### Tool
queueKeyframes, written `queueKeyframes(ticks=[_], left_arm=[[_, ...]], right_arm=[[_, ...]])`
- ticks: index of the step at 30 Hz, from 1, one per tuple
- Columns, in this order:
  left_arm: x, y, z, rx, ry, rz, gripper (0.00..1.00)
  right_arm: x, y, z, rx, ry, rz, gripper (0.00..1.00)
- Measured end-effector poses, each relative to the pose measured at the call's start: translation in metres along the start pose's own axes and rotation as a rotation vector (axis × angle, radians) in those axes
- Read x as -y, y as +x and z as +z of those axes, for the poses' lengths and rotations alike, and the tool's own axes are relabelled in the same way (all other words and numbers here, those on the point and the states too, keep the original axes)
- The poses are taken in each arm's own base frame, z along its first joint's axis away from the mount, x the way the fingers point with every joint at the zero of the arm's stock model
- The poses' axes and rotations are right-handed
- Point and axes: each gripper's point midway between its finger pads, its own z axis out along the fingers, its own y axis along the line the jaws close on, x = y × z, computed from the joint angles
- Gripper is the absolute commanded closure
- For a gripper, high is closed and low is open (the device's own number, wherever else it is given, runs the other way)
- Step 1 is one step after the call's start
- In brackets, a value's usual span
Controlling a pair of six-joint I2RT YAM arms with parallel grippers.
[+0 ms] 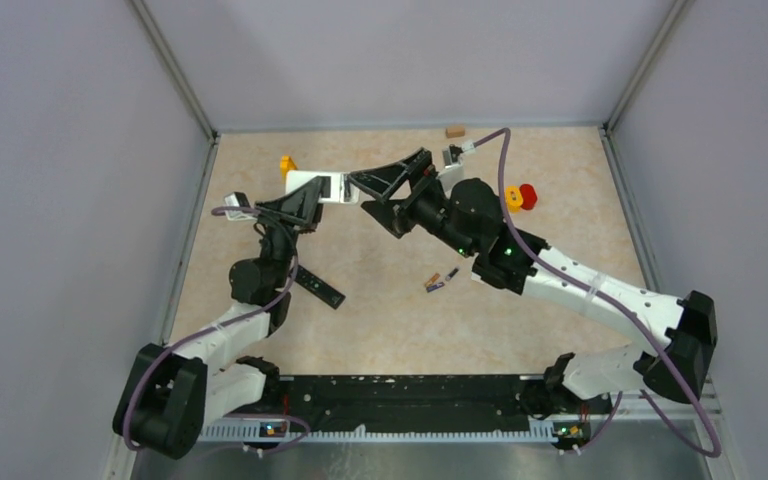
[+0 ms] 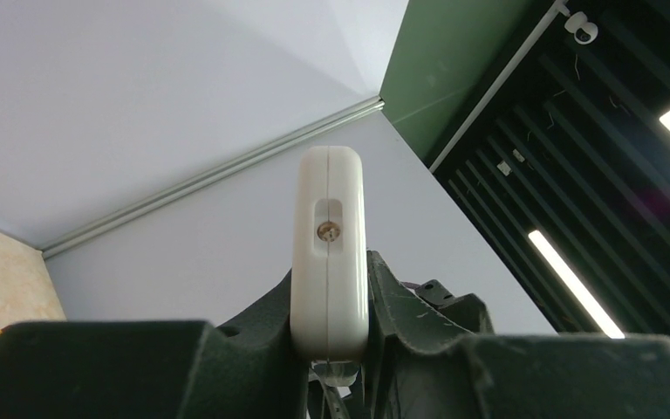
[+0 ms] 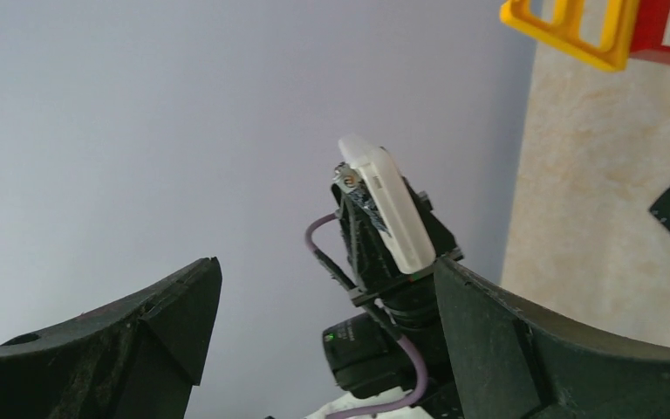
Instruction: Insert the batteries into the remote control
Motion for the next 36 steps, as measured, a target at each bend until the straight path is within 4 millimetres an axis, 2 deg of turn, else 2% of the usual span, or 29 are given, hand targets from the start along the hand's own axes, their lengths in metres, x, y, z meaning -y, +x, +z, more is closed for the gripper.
queueKeyframes(ticks=[8,12,16,20,25,32,36], left_arm=[[-0.011,-0.004,0.004,0.018,0.010,-0.014,1.00],[-0.020,0.000,0.004,0.000,-0.011,-0.030,1.00],[-0.019,0.002,0.003,-0.012,-0.008,-0.030,1.00],[-0.019,0.004,0.003,-0.022,-0.007,-0.034,1.00],[-0.018,0.007,0.002,-0.036,-0.007,-0.037,1.00],[-0.014,0.007,0.002,-0.037,0.005,-0.037,1.00],[-0.013,0.007,0.002,-0.037,0.010,-0.037,1.00]], right_arm=[[-0.004,0.005,0.015,-0.013,-0.029,0.145,0.05],[0.008,0.012,0.024,-0.034,-0.002,0.177,0.05],[0.024,0.019,0.031,-0.048,0.047,0.192,0.08],[0.029,0.021,0.037,-0.051,0.068,0.200,0.11],[0.024,0.019,0.040,-0.041,0.059,0.205,0.11],[0.026,0.009,0.042,0.005,0.070,0.211,0.19],[0.027,0.004,0.043,0.028,0.074,0.223,0.20]])
